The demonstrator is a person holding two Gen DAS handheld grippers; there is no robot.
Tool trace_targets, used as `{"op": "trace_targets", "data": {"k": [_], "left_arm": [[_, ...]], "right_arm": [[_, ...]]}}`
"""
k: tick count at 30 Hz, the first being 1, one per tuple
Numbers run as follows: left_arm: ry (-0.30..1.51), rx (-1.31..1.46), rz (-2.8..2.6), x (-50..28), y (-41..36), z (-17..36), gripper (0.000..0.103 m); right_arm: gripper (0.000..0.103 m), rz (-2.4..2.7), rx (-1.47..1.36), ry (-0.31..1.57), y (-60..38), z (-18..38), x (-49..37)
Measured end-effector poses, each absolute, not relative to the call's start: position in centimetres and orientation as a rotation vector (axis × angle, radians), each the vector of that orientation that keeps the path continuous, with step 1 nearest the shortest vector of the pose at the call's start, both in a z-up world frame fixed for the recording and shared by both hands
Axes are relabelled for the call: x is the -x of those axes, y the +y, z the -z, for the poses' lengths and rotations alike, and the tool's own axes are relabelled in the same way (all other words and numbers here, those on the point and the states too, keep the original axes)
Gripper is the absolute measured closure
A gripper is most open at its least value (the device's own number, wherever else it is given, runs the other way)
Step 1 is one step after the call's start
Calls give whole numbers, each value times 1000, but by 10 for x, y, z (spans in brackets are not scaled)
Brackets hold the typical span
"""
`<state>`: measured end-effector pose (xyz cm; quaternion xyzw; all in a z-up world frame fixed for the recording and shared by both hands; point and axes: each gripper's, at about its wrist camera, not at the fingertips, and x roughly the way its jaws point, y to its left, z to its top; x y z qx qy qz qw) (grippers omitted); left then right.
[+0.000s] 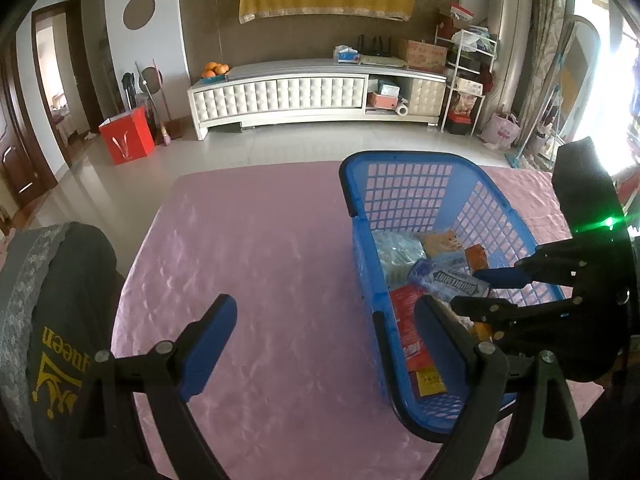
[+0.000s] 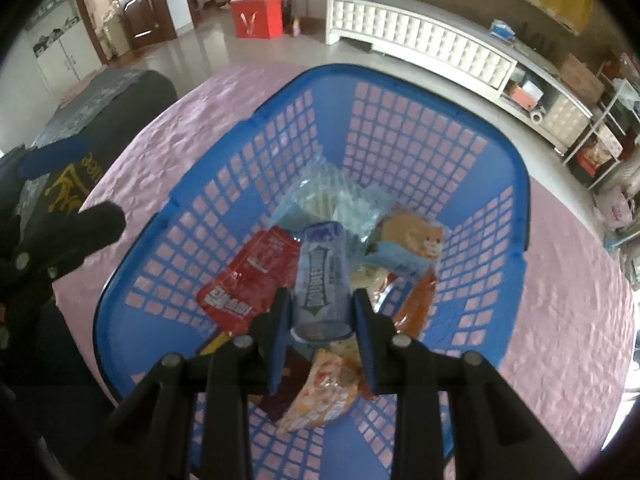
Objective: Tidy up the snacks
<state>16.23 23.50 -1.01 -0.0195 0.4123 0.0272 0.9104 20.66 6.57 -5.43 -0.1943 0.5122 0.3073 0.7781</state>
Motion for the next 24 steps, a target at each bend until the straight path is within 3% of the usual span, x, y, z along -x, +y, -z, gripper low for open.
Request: {"op": "trace_targets", "data": {"k": [3,11,24], "left_arm": [[823,18,-63,-155,231,5,14],[691,47,-15,-115,203,-40,14],[486,27,30,-39,134,-108,14]], "right_arm": [[45,-670,405,1038,58,39,-197],[43,-609,291,818,4,-35,-153],[27,-499,211,583,-70,-112,-82]]}}
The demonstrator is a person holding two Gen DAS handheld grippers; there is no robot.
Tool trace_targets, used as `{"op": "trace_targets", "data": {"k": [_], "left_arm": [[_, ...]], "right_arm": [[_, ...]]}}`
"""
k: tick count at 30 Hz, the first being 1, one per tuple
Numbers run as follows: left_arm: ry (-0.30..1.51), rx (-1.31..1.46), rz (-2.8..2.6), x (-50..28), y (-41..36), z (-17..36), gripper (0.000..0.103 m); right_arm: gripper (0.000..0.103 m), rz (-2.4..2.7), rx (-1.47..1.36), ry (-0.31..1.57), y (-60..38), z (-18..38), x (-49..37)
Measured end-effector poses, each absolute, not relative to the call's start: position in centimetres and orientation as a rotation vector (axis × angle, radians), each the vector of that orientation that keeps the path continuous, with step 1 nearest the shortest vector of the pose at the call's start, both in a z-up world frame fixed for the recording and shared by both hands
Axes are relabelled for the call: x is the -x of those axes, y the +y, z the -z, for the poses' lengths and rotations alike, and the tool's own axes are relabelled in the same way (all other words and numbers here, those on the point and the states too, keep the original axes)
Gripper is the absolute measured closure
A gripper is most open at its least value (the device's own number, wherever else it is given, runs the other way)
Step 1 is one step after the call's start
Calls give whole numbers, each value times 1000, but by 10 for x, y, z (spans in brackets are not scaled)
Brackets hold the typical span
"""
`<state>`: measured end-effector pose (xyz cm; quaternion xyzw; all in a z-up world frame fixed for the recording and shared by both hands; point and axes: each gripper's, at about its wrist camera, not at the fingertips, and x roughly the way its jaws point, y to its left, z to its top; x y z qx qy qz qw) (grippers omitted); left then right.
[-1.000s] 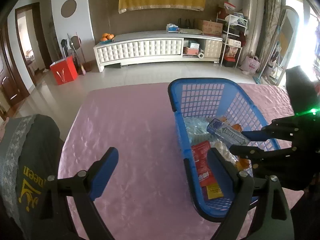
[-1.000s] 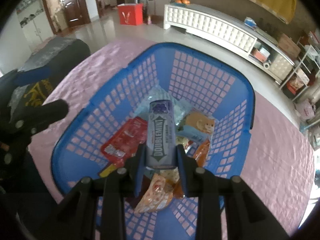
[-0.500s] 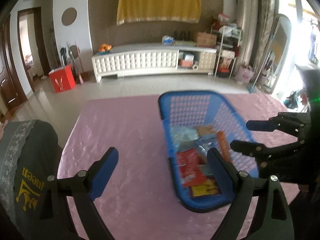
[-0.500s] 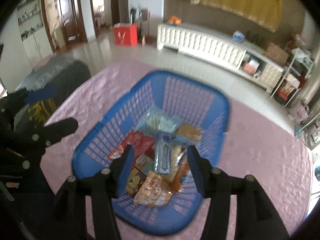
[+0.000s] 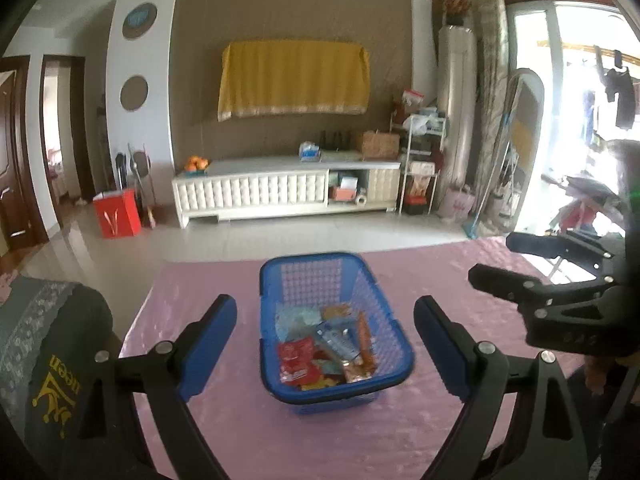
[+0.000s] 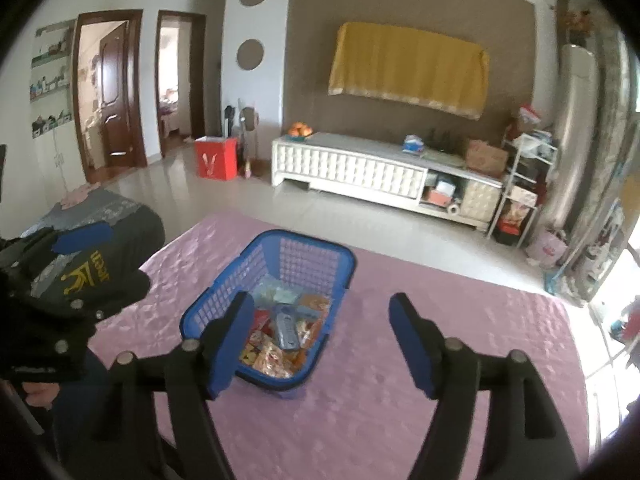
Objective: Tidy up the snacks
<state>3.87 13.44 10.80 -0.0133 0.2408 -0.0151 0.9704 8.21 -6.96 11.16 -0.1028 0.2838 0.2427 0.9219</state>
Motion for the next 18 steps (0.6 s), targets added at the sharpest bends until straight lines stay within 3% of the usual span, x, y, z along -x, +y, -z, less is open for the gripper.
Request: {"op": "trace_targets", "data": {"k": [5,6,8,18], "left_arm": [[439,20,31,-14,117,-125,14],[433,18,28,-10,115,-127,14],[421,17,24,-2,110,-130,2],[422,14,14,24,95,-129,0]], "right_arm": [[18,-459,153,520,-93,-123,-56],[10,-454,140,504,-95,-125,-51],[0,-438,125,459,-103,-132,-37],[0,-418,120,421,-109,-132,-8]]}}
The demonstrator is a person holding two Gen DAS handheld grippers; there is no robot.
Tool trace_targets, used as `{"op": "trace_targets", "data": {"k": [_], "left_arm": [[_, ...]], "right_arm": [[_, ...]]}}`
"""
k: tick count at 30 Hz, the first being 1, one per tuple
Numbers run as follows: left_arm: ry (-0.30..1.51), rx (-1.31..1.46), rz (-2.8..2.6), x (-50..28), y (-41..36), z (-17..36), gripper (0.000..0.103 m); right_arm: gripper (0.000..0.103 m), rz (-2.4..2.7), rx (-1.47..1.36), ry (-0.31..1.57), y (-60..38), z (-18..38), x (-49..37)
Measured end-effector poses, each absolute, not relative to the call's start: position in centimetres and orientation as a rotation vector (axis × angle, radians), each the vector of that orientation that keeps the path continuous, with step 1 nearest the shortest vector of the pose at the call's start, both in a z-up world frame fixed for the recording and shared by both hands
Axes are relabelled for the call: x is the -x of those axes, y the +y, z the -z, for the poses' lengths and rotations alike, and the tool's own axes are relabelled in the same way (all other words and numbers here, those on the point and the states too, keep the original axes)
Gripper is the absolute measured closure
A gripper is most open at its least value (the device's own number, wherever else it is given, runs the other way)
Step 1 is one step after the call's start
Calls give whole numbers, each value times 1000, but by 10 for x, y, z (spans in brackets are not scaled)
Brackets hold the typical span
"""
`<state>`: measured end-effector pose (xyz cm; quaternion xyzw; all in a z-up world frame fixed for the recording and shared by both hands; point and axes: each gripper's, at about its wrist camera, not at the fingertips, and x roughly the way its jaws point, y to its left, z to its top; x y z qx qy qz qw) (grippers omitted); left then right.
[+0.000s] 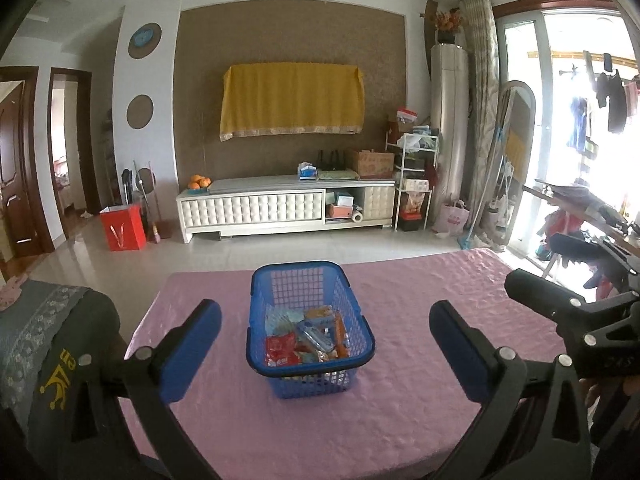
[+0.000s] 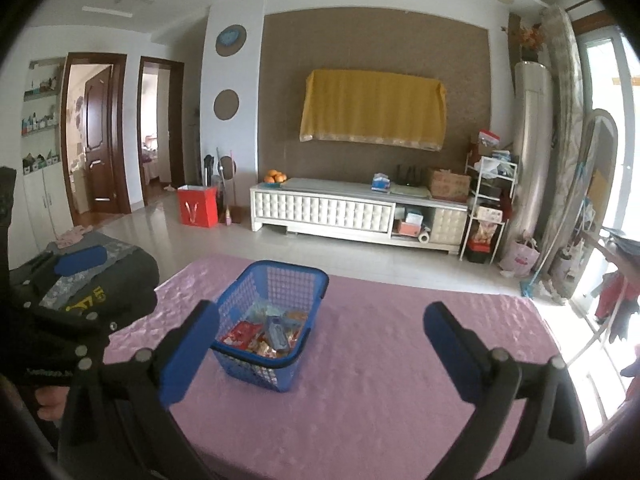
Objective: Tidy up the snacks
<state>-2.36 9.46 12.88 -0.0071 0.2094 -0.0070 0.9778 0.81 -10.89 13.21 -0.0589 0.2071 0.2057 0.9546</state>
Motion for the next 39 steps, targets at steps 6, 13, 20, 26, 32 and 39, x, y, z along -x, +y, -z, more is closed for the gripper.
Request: {"op": "trace_targets", "data": {"k": [6,13,20,26,32,39], "left_arm": [[413,-4,25,38,88,-130,0],[401,-33,30,49,79,-132,0],[400,-8,43,56,81,-134,0],[401,6,35,58,81,-134,0],[405,3,36,59,80,-134,0],[418,4,39,59,80,-131,0]], "right_arm": [[0,-414,118,420,-111,-132,1],[0,-412,102,411,-115,-134,13],[0,-438,102,406,-113,-131,21],[0,-453,97,406,-112,-132,24],[0,-447,98,408,-112,-132,26],[0,-437,96,413,-110,-132,27]]}}
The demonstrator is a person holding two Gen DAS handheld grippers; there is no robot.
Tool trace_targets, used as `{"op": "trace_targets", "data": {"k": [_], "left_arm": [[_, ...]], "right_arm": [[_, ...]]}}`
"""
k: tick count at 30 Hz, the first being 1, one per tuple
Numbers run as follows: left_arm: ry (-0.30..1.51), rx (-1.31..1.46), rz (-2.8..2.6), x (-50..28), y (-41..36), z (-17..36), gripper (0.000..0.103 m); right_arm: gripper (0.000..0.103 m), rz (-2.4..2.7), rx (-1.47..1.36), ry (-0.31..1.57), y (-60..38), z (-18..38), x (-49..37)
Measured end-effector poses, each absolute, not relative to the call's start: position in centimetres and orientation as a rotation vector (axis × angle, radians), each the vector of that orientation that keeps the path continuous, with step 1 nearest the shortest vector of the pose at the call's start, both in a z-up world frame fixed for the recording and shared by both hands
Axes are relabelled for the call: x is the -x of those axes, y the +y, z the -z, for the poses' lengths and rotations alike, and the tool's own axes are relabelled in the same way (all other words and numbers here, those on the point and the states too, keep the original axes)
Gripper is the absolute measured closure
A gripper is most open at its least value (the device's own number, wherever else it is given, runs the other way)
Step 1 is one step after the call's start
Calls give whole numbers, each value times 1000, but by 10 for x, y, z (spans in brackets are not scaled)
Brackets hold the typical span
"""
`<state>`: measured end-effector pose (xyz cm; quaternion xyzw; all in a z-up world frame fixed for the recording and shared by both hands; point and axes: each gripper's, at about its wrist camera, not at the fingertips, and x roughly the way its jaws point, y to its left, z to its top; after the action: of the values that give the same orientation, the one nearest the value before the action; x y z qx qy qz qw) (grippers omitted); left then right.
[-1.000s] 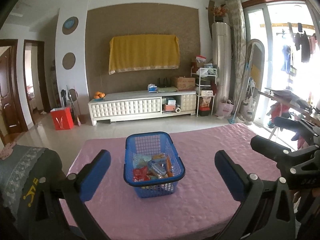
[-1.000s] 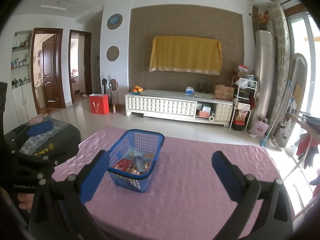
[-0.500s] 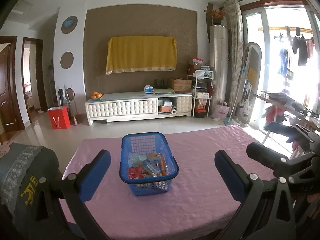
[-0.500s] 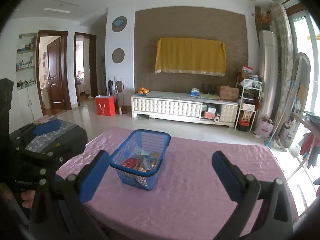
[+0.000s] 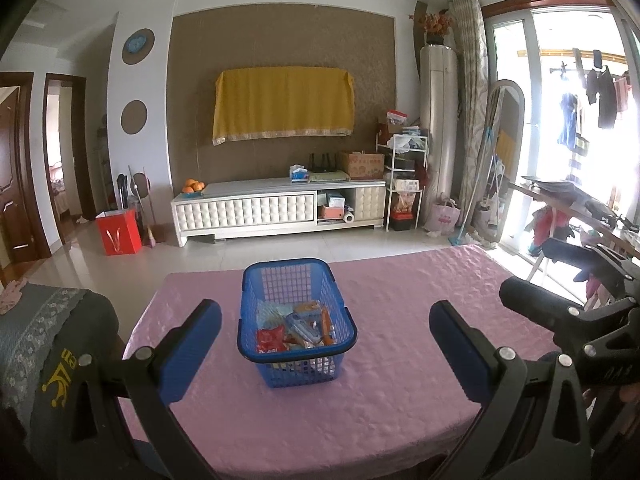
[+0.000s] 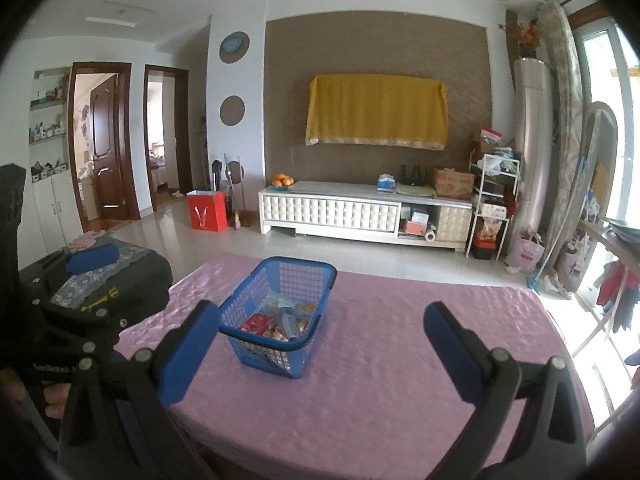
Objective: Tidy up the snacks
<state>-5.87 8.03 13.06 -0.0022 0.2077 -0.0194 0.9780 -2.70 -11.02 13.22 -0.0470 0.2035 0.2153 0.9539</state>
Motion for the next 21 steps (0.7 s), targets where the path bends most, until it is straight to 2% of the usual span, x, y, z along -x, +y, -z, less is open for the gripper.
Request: {"op": "trace_targets", "data": {"k": [21], "left_arm": [[419,-7,54,58,84,-129,0]], "right_arm": [[0,-433,91,426,-107,-133,27]]}}
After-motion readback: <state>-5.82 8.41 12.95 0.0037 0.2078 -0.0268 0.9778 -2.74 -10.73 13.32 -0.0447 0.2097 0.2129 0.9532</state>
